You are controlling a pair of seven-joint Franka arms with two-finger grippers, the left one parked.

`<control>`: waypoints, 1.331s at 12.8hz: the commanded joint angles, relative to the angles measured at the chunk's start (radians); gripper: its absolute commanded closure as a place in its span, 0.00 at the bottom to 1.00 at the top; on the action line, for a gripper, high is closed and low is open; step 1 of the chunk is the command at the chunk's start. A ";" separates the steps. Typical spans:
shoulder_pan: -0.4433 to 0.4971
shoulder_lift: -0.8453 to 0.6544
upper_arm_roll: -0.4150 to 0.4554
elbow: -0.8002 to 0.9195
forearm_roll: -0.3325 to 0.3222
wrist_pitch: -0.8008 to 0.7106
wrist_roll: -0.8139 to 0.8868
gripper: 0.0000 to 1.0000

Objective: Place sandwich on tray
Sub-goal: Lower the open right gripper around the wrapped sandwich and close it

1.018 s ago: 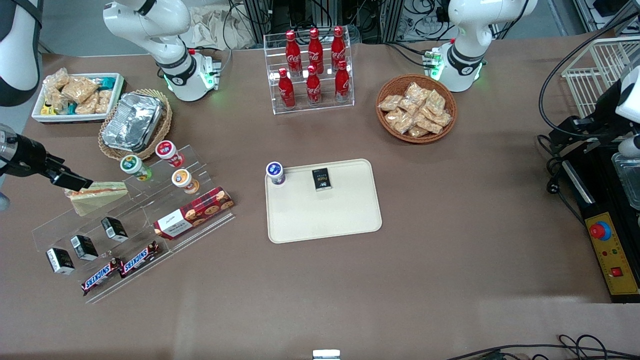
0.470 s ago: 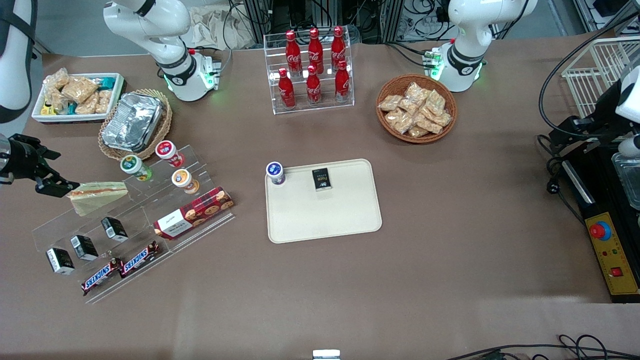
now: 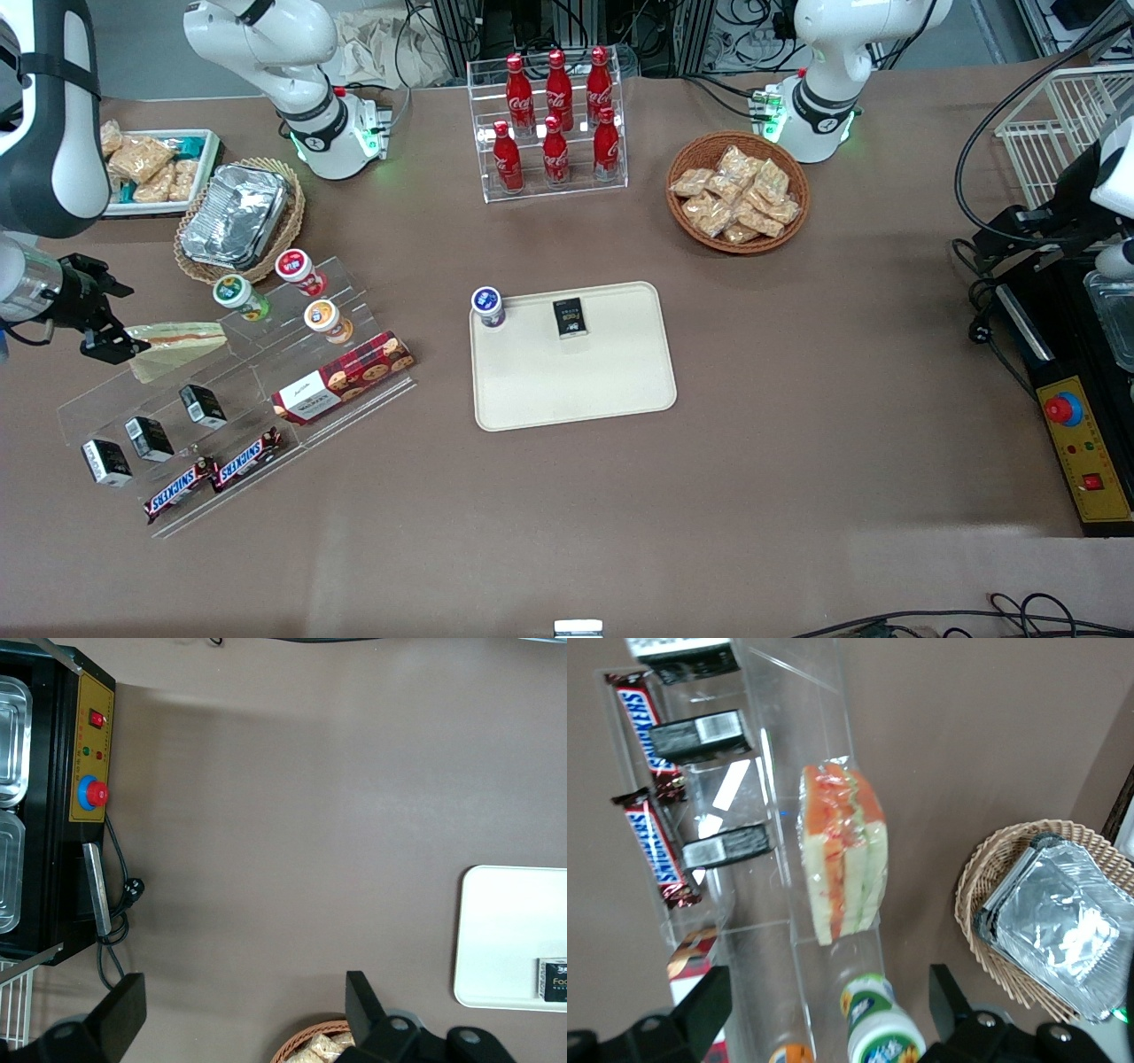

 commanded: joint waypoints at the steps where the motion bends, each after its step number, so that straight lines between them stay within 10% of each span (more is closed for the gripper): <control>1: -0.029 -0.045 0.006 -0.099 -0.038 0.075 0.034 0.01; 17: -0.103 0.048 0.007 -0.248 -0.041 0.431 0.146 0.08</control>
